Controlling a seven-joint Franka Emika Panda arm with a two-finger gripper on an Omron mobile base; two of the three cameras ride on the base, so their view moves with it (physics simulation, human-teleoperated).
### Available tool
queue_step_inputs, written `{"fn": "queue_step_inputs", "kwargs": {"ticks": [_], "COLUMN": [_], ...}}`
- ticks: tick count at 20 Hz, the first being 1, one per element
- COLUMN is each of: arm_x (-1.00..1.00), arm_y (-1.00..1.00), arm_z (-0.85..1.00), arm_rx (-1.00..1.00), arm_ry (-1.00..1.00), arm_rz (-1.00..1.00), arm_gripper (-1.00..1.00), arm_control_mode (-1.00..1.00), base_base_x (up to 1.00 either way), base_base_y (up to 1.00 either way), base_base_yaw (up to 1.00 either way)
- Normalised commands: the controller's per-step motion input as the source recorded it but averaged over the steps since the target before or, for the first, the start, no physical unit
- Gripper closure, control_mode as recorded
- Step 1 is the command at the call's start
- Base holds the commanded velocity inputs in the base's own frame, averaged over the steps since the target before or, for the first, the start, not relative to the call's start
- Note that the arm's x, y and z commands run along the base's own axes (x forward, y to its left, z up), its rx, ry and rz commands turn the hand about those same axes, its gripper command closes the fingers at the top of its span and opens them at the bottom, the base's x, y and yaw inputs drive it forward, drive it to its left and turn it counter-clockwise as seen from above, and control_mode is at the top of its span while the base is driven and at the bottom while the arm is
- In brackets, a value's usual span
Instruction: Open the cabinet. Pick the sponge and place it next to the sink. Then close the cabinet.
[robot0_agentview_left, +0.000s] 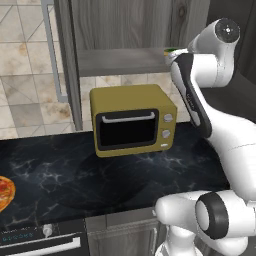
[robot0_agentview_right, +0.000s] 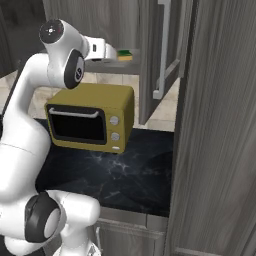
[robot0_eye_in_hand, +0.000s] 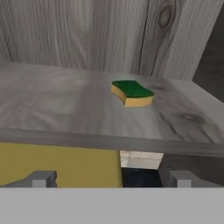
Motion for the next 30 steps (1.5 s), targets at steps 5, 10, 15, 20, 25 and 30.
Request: {"fn": "queue_step_inputs", "kwargs": {"ticks": [5,10,15,20,25,30], "arm_x": [0.54,0.54,0.56,0.22,0.15,0.15], "arm_y": [-0.07,-0.03,-0.11,-0.17,-0.12,0.00], "arm_z": [-0.11,-0.15,-0.01,0.20,0.06,0.00], "arm_rx": [0.01,0.07,0.06,0.00,0.00,0.00], "arm_ry": [-0.01,-0.09,-0.04,0.10,0.14,0.08], "arm_rz": [0.00,0.00,0.00,0.01,0.03,0.03], "arm_gripper": [-1.00,-1.00,-1.00,-1.00,-1.00,-1.00], "arm_control_mode": [-1.00,-1.00,-1.00,-1.00,-1.00,-1.00], "base_base_x": [0.00,0.00,0.00,0.00,0.00,0.00], "base_base_y": [0.00,0.00,0.00,0.00,0.00,0.00], "base_base_yaw": [0.00,0.00,0.00,0.00,0.00,0.00]}}
